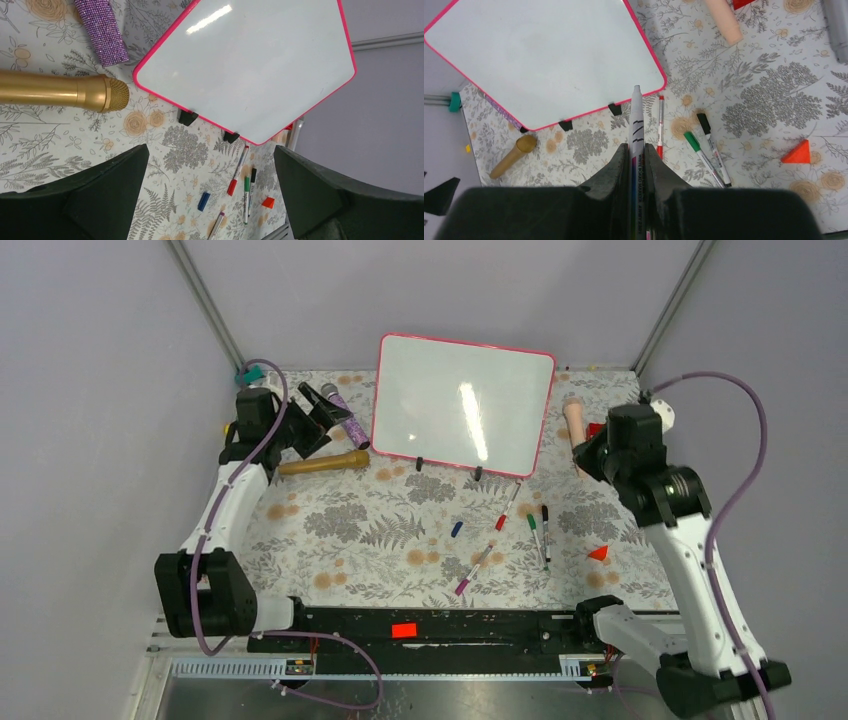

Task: Write a sentence on the whiteboard
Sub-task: Move the whiteboard to the center of the board.

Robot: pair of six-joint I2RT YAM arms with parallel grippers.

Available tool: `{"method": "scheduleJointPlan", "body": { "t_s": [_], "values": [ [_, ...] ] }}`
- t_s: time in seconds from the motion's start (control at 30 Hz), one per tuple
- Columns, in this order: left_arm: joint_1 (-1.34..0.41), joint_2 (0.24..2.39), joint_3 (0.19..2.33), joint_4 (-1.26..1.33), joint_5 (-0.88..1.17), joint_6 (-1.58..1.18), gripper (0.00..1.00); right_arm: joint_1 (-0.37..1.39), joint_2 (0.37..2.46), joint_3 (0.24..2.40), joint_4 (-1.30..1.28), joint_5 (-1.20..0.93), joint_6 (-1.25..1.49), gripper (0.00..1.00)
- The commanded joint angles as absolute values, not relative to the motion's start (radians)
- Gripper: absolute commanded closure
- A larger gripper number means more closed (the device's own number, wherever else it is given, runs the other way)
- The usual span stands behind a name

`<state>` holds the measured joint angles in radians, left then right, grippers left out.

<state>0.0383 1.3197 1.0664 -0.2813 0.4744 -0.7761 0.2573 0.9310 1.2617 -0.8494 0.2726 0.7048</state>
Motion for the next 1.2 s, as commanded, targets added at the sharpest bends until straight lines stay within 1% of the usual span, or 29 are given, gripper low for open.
{"method": "scheduleJointPlan", "body": {
  "t_s": [0.0, 0.1, 0.2, 0.27, 0.4, 0.47, 0.6, 0.73, 0.83, 1.0, 1.17],
  "values": [
    [0.033, 1.388, 1.108, -0.170, 0.493, -0.841, 0.03, 0.229, 1.106, 1.416, -0.739, 0.289, 0.773, 1.00],
    [0.031, 1.456, 1.156, -0.135, 0.486, -0.894, 0.03, 0.207, 1.213, 1.536, -0.714, 0.256, 0.798, 1.00],
    [0.029, 1.528, 1.221, -0.103, 0.486, -0.928, 0.03, 0.178, 1.278, 1.603, -0.691, 0.212, 0.809, 1.00],
    [0.028, 1.579, 1.273, -0.082, 0.490, -0.942, 0.04, 0.123, 1.318, 1.616, -0.640, 0.125, 0.825, 1.00],
    [0.028, 1.684, 1.354, -0.016, 0.490, -0.971, 0.06, 0.012, 1.411, 1.626, -0.551, -0.048, 0.950, 1.00],
    [0.026, 1.731, 1.389, 0.029, 0.491, -0.981, 0.08, -0.036, 1.454, 1.624, -0.508, -0.093, 1.003, 1.00],
    [0.016, 1.813, 1.443, 0.097, 0.499, -0.984, 0.10, -0.072, 1.499, 1.573, -0.431, -0.119, 1.065, 1.00],
    [0.008, 1.904, 1.502, 0.149, 0.550, -1.004, 0.10, -0.093, 1.553, 1.529, -0.393, -0.136, 1.086, 1.00],
    [0.009, 1.960, 1.533, 0.200, 0.578, -1.019, 0.10, -0.106, 1.619, 1.519, -0.320, -0.189, 1.124, 1.00],
    [0.010, 2.040, 1.585, 0.260, 0.574, -1.057, 0.10, -0.114, 1.771, 1.616, -0.288, -0.218, 1.163, 1.00],
    [0.010, 2.139, 1.651, 0.297, 0.575, -1.145, 0.10, -0.124, 1.856, 1.688, -0.288, -0.194, 1.164, 1.00]
  ]
}}
